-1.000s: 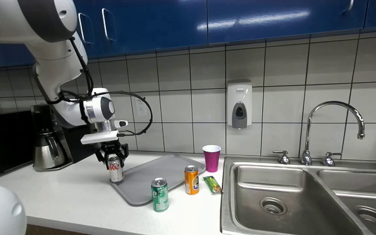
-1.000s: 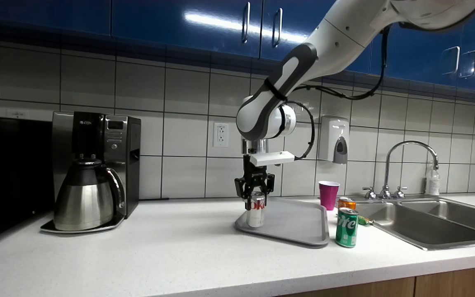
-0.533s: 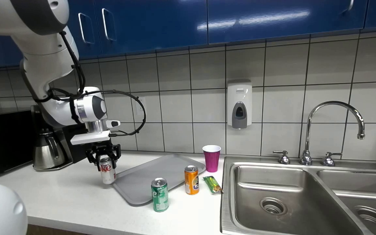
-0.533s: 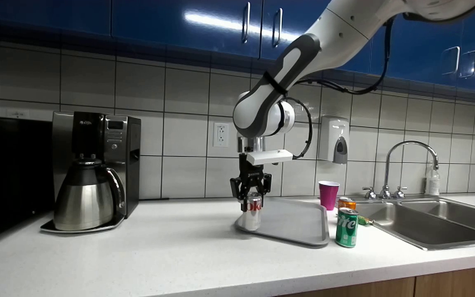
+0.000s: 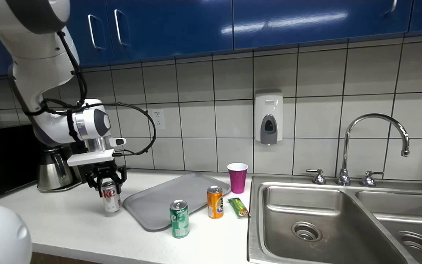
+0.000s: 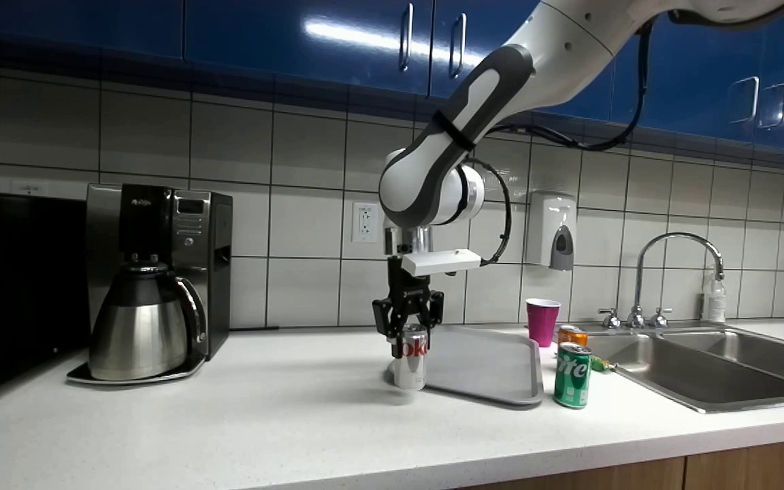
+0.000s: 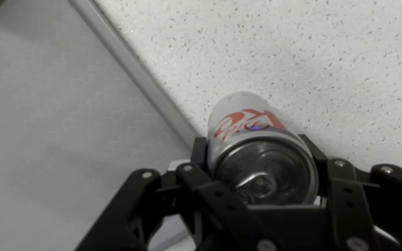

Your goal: Take the cans off of the tray

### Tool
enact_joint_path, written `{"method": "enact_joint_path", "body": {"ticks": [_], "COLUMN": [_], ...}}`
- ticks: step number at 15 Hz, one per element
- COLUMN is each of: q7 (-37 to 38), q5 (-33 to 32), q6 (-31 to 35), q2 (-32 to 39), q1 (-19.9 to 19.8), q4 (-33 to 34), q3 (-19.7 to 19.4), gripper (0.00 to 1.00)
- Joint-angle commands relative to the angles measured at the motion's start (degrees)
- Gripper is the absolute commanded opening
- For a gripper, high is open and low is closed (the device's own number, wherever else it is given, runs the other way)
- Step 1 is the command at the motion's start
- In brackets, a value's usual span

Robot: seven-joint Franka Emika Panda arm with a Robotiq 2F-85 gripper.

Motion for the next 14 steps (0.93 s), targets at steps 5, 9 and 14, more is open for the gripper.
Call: {"method": "enact_joint_path", "body": {"ticks": [5,9,14], "q7": [0.8,0.4,0.2], "q5": [1.8,3.6,5.1], "q6": [0.4,0.4,0.4], "q2": [-3.2,-3.0,-2.8], "q1": [0.2,0.0,-0.1], "q4": [-4.3,-4.9,-5.2], "q3": [1.8,2.3,2.4], "gripper": [0.38,0.38,0.38]}}
